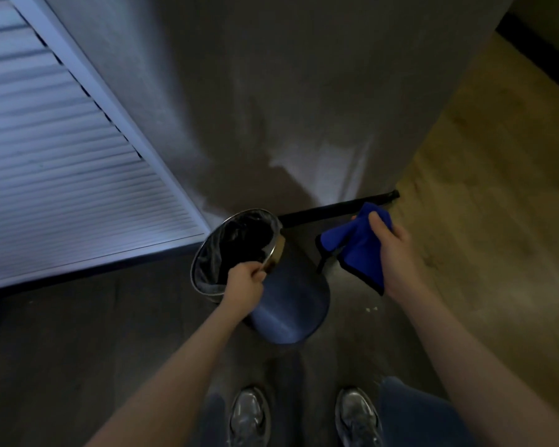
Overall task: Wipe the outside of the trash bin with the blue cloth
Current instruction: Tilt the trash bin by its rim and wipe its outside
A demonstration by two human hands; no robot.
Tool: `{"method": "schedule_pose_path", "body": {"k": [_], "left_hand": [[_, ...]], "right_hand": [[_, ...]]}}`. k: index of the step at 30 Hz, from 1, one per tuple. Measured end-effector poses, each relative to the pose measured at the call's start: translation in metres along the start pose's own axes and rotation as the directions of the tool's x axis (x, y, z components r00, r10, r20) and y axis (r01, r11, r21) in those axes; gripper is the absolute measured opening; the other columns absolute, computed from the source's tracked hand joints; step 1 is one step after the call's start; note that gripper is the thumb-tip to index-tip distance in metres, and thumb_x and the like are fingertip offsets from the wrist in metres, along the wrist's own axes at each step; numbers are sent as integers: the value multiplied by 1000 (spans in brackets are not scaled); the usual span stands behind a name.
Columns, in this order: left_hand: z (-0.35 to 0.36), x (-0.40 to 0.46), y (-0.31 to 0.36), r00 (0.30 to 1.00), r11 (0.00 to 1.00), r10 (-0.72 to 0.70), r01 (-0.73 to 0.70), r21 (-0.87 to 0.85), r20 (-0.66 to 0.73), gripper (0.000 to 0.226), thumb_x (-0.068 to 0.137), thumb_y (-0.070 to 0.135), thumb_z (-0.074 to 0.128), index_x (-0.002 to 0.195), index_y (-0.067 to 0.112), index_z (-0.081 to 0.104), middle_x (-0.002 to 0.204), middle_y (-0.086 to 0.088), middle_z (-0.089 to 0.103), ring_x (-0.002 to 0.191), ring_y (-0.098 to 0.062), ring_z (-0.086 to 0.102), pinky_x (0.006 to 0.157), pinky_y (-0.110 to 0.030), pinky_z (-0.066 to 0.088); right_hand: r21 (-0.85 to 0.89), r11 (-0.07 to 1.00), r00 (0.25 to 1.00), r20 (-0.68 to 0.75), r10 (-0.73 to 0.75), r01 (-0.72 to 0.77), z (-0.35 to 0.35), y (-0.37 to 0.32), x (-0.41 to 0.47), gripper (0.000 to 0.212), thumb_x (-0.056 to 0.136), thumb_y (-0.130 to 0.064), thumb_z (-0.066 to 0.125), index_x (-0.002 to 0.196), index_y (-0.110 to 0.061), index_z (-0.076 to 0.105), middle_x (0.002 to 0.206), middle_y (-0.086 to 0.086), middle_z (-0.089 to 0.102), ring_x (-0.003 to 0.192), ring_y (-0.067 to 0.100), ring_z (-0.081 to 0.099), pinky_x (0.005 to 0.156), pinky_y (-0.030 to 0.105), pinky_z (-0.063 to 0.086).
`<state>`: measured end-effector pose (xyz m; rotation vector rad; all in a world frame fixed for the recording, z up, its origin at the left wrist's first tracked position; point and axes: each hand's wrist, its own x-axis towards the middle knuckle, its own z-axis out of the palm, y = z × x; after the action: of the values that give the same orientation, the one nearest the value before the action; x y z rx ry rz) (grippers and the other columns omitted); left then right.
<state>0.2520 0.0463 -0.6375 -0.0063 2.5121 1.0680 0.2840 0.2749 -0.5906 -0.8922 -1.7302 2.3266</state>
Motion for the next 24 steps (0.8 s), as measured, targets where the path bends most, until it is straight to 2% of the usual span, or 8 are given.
{"method": "schedule_pose_path", "body": {"k": [5, 9, 11, 14, 17, 19, 22, 24], "left_hand": [[-21, 1, -26, 999, 986, -24, 19, -164, -26, 18, 87, -1, 50, 79, 6, 64, 58, 4, 51, 59, -5, 44, 52, -9, 34], [-30, 9, -49, 994, 959, -102, 85, -270, -50, 18, 88, 2, 51, 72, 6, 60, 55, -1, 47, 58, -13, 40, 57, -29, 32], [-36, 14, -55, 986, 939, -150, 121, -322, -67, 22, 89, 13, 52, 69, 9, 59, 64, -9, 52, 64, -18, 45, 62, -30, 34], [-38, 17, -65, 959, 896, -259, 192, -399, -119, 31, 90, 22, 52, 61, 14, 59, 65, -12, 54, 68, -21, 48, 67, -32, 38], [-31, 15, -66, 925, 832, -346, 227, -506, -155, 33, 89, 22, 53, 60, 8, 56, 63, -14, 50, 65, -23, 46, 65, -33, 38], [-26, 14, -63, 911, 806, -378, 235, -543, -166, 37, 90, 21, 52, 55, 9, 53, 56, -10, 46, 59, -21, 44, 61, -31, 37], [-22, 16, -60, 905, 788, -392, 238, -568, -164, 39, 91, 20, 50, 54, 12, 52, 53, -7, 44, 55, -20, 42, 60, -30, 37], [-18, 18, -61, 902, 776, -401, 242, -583, -160, 36, 90, 20, 52, 56, 10, 55, 55, -8, 47, 59, -21, 45, 63, -33, 38]], "right_hand": [[-167, 983, 995, -42, -89, 81, 10, 15, 10, 16, 92, -37, 48, 86, -35, 62, 84, -1, 65, 78, 20, 61, 72, 35, 46], [-244, 959, 966, -174, -189, 144, 13, 28, 21, 15, 95, -32, 45, 88, -28, 57, 82, -1, 60, 72, 13, 56, 63, 25, 43], [-272, 950, 958, -195, -212, 155, 18, 36, 27, 14, 95, -30, 45, 87, -31, 56, 83, -2, 60, 74, 12, 57, 63, 24, 42], [-351, 918, 961, -132, -243, 184, 27, 53, 34, 15, 96, -25, 45, 89, -20, 57, 75, -4, 56, 66, 1, 54, 59, 14, 41], [-441, 869, 964, -30, -264, 224, 42, 71, 35, 14, 95, -22, 46, 87, -16, 55, 74, -2, 54, 60, -5, 51, 55, 6, 37], [-494, 830, 962, 51, -267, 257, 55, 83, 35, 13, 94, -20, 47, 86, -18, 56, 79, 1, 58, 70, -1, 55, 66, 13, 40], [-630, 700, 941, 214, -261, 337, 74, 102, 38, 22, 93, -14, 49, 109, -3, 58, 112, 16, 60, 105, 22, 55, 94, 29, 39], [-676, 633, 923, 332, -196, 377, 85, 114, 40, 27, 93, -11, 48, 115, 3, 55, 123, 20, 54, 115, 29, 50, 100, 29, 32]]}}
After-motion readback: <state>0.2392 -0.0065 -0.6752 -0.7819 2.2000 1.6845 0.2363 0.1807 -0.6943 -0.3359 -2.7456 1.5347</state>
